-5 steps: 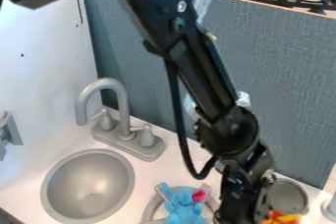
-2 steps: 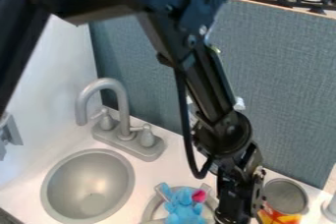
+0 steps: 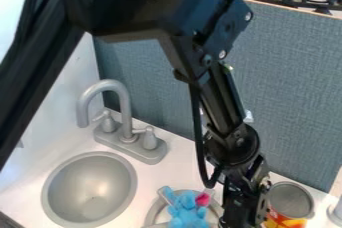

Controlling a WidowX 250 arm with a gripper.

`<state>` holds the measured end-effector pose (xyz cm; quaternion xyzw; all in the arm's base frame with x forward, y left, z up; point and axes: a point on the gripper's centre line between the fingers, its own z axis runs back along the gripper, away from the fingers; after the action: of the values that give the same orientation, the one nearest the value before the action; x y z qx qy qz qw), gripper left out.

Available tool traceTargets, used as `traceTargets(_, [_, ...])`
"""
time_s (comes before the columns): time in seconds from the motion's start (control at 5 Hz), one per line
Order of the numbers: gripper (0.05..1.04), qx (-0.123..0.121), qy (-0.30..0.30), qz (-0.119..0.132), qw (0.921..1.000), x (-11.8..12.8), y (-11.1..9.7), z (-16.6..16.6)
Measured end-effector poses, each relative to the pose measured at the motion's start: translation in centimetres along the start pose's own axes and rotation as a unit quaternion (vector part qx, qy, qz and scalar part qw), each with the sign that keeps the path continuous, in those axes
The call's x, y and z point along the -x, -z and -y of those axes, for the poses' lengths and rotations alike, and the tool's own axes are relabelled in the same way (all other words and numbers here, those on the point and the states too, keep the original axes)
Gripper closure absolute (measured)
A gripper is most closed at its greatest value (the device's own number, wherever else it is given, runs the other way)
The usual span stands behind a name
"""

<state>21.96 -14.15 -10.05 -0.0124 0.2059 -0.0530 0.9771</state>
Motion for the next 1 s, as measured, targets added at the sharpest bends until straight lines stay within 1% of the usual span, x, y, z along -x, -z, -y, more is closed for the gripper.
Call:
traceTargets(0.2, [0.746,0.002,-0.013,0.000,0.9999,-0.5,-0.3,-0.5])
traceTargets(0.4, [0.685,0.001,-0.011,0.000,0.9999,-0.5,-0.3,-0.5])
traceTargets(0.6, [0.373,-0.001,-0.003,-0.008,1.0000,-0.5,-0.6,-0.5])
traceTargets(0.8, [0.115,-0.008,-0.016,-0.010,0.9998,-0.6,-0.8,-0.6])
traceTargets(1.0, [0.082,-0.021,-0.032,-0.009,0.9992,-0.8,-2.5,-0.6])
